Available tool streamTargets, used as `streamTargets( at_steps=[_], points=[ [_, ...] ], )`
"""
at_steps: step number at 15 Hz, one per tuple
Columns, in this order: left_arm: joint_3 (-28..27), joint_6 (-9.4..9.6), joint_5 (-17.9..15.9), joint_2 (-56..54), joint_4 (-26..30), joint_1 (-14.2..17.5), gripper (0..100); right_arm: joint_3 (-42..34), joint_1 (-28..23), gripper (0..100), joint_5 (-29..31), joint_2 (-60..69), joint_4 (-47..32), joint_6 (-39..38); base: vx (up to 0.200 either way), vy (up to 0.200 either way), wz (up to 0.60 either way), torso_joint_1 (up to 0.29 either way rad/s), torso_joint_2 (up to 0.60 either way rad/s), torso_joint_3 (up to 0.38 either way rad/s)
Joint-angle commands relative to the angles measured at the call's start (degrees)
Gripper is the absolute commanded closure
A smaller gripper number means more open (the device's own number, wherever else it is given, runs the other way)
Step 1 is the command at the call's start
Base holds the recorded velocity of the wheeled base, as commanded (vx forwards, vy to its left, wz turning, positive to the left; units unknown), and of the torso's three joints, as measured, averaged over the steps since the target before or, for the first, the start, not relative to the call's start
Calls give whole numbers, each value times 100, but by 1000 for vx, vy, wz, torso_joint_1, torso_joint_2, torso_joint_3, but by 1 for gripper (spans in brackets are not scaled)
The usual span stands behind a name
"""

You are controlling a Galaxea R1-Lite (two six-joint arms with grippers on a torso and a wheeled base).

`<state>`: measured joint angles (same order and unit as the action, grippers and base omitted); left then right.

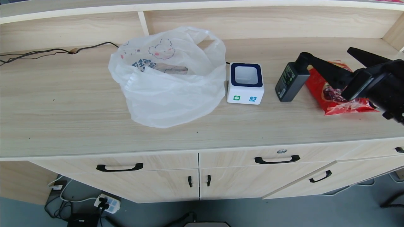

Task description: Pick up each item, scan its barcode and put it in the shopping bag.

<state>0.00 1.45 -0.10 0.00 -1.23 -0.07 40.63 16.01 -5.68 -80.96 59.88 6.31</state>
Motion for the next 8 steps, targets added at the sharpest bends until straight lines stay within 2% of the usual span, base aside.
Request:
streamTargets(
  at_steps=[1, 3, 5, 8],
  points=[
    [0, -4, 1, 9, 9, -1, 0, -178, -1, 0, -3, -790, 806, -16, 0, 0, 0, 0, 0, 0],
    [0, -4, 1, 9, 9, -1, 0, -187, -27, 0, -12, -1440, 1878, -69, 0, 0, 0, 0, 0, 0],
    [0, 4, 1, 9, 9, -1, 0, -222, -27, 0, -12, -1827, 2520, -122, 0, 0, 0, 0, 0, 0],
    [0, -4, 1, 9, 18, -1, 0, -301, -36, 0, -12, -1924, 2529, -122, 0, 0, 0, 0, 0, 0]
  ],
)
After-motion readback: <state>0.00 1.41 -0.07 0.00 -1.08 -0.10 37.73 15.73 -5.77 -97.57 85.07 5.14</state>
